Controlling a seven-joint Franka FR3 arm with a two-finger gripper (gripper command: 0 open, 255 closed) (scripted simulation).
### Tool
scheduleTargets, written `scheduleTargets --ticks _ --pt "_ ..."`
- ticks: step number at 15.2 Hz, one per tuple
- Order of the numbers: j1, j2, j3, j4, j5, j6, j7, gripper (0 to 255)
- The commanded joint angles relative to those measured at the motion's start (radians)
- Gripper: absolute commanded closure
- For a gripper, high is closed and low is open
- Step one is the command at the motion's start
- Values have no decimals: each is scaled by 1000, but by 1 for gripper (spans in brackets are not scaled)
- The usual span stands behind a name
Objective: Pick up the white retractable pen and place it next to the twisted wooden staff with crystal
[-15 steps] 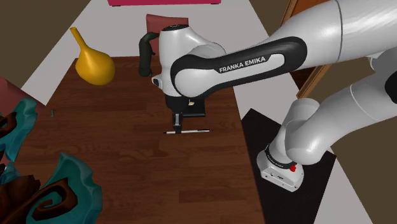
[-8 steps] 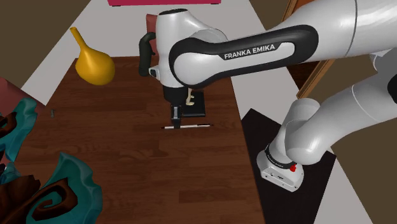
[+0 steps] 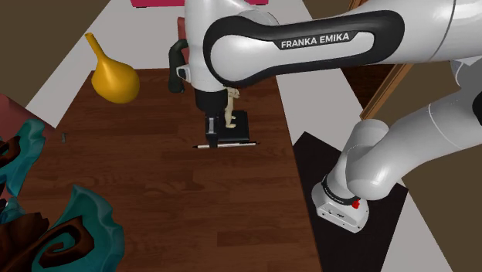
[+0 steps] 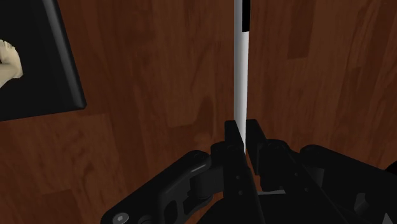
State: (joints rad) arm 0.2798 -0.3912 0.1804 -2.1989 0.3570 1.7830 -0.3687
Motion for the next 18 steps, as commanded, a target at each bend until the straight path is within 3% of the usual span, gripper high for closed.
scheduleTargets --ticks 1,8,18 --pt "-1 -2 -2 25 -2 -26 7 255" --pt "-3 2 -9 119 -11 -114 31 255" --pt "62 198 143 289 -12 -24 236 255"
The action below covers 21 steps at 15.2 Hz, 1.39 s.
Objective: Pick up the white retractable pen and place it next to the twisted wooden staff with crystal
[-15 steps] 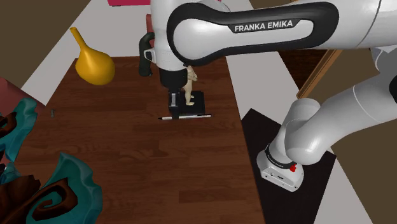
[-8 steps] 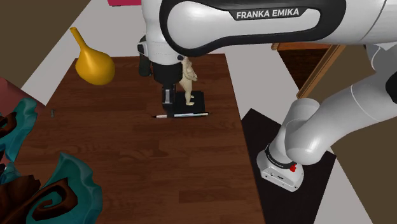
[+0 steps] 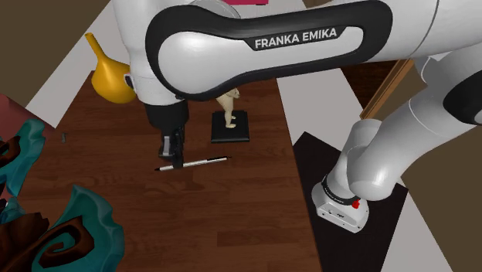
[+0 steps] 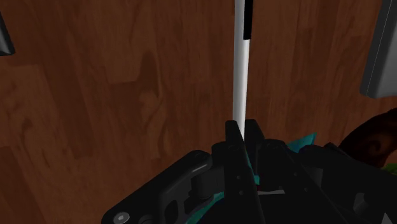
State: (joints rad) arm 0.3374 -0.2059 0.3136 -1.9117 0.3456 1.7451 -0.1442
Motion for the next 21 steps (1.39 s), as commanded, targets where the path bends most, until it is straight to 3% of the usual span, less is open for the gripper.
scheduleTargets --ticks 1,21 --pt "5 12 10 -12 0 27 8 255" --pt "16 44 30 -245 24 285 -56 255"
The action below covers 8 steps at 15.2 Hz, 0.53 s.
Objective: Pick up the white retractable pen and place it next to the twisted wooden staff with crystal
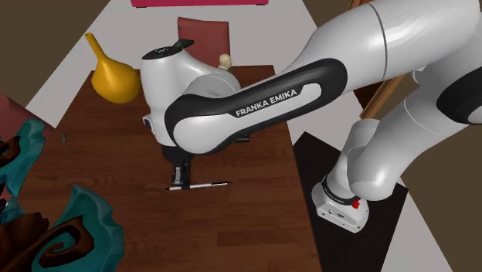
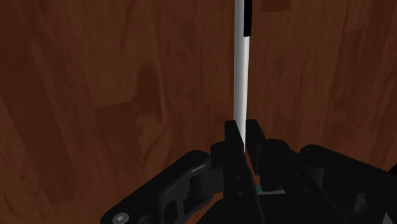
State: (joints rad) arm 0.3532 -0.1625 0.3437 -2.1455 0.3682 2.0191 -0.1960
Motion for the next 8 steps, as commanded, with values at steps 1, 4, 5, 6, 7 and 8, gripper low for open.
scheduleTargets --ticks 1,4,5,6,7,8 --pt "1 5 1 -21 3 25 -7 255" --pt "3 18 5 -48 6 64 -16 255" --pt "3 23 6 -57 7 77 -19 255" --pt "4 28 7 -65 8 91 -22 255" --pt "4 34 8 -73 9 104 -25 255" --pt "5 39 9 -81 10 117 -28 255"
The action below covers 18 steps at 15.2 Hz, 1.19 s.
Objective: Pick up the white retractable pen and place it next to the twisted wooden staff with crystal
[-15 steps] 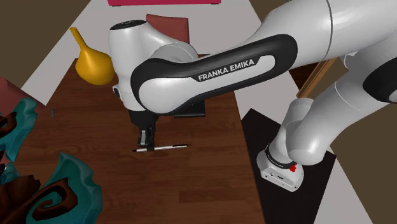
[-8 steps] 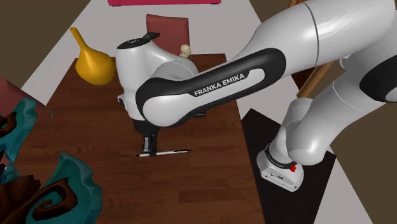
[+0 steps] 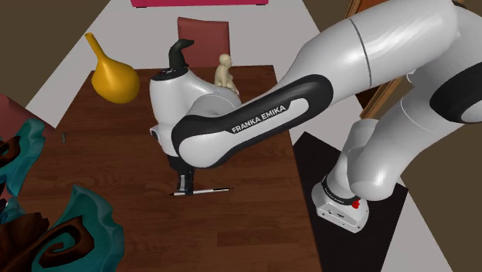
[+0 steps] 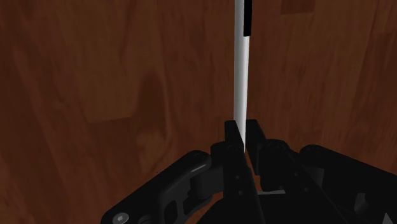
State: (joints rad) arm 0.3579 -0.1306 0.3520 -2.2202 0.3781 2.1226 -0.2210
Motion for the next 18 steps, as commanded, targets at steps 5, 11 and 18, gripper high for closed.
scheduleTargets --ticks 5,11,18 --pt "3 39 7 -44 5 81 -17 255" --pt "7 85 13 -81 10 162 -34 255" --pt "10 115 16 -100 12 210 -44 255"
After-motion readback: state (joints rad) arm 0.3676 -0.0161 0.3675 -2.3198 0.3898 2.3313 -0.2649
